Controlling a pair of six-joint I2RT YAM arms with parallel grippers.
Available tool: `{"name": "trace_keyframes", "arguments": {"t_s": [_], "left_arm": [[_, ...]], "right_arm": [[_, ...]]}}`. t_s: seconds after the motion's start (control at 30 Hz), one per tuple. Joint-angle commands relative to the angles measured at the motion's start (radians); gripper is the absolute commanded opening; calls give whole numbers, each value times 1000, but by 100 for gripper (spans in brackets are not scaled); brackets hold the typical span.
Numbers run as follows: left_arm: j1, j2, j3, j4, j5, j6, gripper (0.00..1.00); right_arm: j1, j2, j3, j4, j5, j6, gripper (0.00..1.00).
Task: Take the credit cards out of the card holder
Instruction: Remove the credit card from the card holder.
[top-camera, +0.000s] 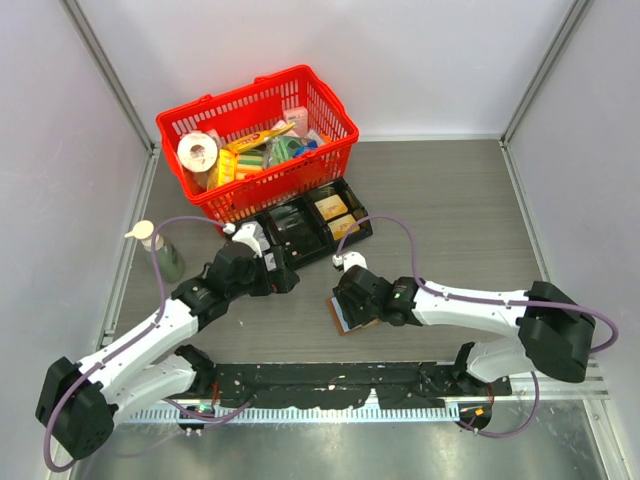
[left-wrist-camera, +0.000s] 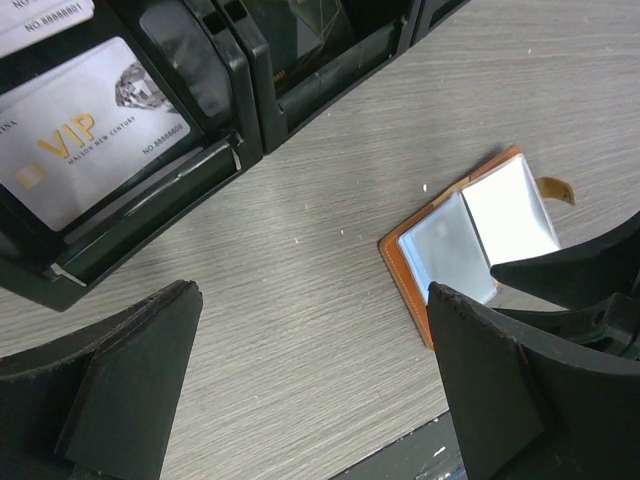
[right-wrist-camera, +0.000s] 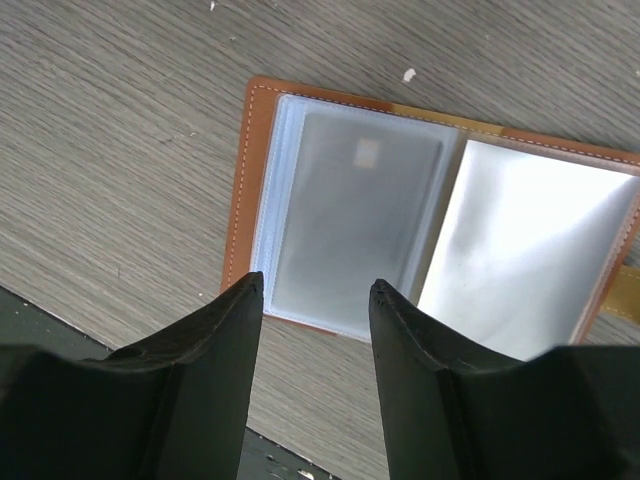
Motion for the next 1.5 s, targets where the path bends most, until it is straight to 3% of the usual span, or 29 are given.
{"name": "trace_keyframes", "arguments": {"t_s": [0.0,0.33,0.47,0.6,0.83,1.0,1.07,1.17,1.33,1.47], "left_arm": [[5,46,20,69,63,-3,100],[-24,133,18,138,129,-30,100],[-42,154,23,158,128,-34,100],[-61,164,26,164,126,-34,100],[-88,174,33,169,120,-39,100],[-105,176,38,169,114,-40,100],[-110,178,40,170,112,-42,100],[-116,181,41,170,105,-56,100],[-117,187,21,207,97,-106,99],[-119,193,18,212,96,-122,99]], "right_arm": [[26,43,53,12,49,9,53],[61,132,87,-70,130,9,55],[61,128,82,-71,142,0,51],[61,137,90,-74,144,-14,41],[58,117,114,-82,161,-29,13],[43,115,130,-125,231,-23,1],[26,112,127,-139,239,-14,1],[10,82,114,-116,196,-17,6],[0,57,75,-41,81,-18,46],[-29,62,47,-30,98,17,58]]}}
